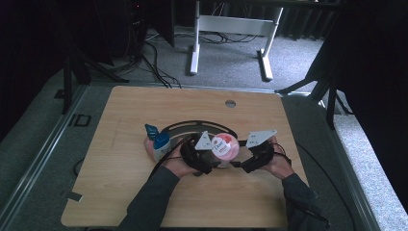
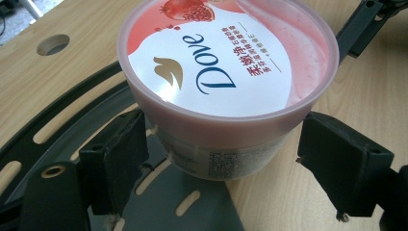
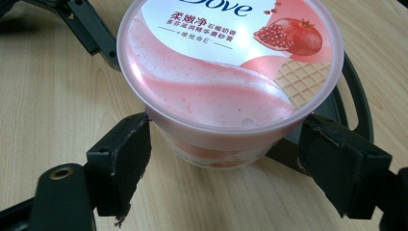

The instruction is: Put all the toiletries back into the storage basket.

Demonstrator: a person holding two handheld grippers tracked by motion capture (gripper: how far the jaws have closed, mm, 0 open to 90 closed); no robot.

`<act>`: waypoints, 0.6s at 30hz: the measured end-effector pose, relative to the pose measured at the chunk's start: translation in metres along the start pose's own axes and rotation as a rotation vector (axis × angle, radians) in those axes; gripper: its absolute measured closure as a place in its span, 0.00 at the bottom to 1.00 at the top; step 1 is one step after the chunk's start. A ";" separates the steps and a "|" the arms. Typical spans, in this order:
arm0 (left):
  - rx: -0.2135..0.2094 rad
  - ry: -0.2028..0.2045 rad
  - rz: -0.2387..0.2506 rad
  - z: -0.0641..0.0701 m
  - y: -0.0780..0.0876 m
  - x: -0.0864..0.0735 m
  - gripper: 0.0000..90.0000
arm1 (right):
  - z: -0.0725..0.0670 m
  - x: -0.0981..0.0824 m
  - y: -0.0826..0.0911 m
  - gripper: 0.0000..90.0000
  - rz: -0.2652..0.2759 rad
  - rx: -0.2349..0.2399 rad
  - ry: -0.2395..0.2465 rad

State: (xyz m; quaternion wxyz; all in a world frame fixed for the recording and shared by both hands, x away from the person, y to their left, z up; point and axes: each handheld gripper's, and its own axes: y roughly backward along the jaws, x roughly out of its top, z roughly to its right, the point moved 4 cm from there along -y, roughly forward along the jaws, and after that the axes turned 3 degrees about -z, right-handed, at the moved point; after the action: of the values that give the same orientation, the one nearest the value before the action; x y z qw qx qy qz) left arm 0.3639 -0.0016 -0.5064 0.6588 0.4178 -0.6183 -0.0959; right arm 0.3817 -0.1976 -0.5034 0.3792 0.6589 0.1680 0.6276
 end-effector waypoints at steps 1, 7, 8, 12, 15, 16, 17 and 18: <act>0.004 0.002 -0.001 -0.001 -0.001 0.001 0.20 | 0.002 0.001 0.000 0.22 0.001 -0.002 0.002; 0.008 0.010 -0.002 -0.007 -0.002 0.002 0.20 | 0.008 0.003 -0.002 0.22 -0.002 -0.007 -0.002; 0.005 0.015 -0.003 -0.009 -0.003 0.002 0.20 | 0.009 0.003 -0.002 0.22 -0.002 -0.009 0.001; 0.011 0.020 -0.002 -0.012 -0.005 0.003 0.20 | 0.014 0.005 -0.003 0.22 -0.011 -0.013 0.001; 0.020 0.017 -0.006 -0.014 -0.007 0.004 0.20 | 0.017 0.005 -0.004 0.22 -0.018 -0.012 0.001; 0.020 0.014 -0.010 -0.015 -0.008 0.004 0.20 | 0.018 0.005 -0.005 0.22 -0.023 -0.014 0.001; 0.021 0.018 -0.007 -0.015 -0.009 0.004 0.20 | 0.018 0.005 -0.005 0.22 -0.027 -0.014 0.002; 0.022 0.017 -0.009 -0.016 -0.009 0.004 0.20 | 0.019 0.006 -0.006 0.22 -0.028 -0.014 0.004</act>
State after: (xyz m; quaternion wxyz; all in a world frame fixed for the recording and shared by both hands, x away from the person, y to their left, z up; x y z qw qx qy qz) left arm 0.3825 -0.0026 -0.5079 0.6590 0.4286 -0.6116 -0.0886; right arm 0.4025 -0.1956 -0.5021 0.3921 0.6524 0.1735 0.6249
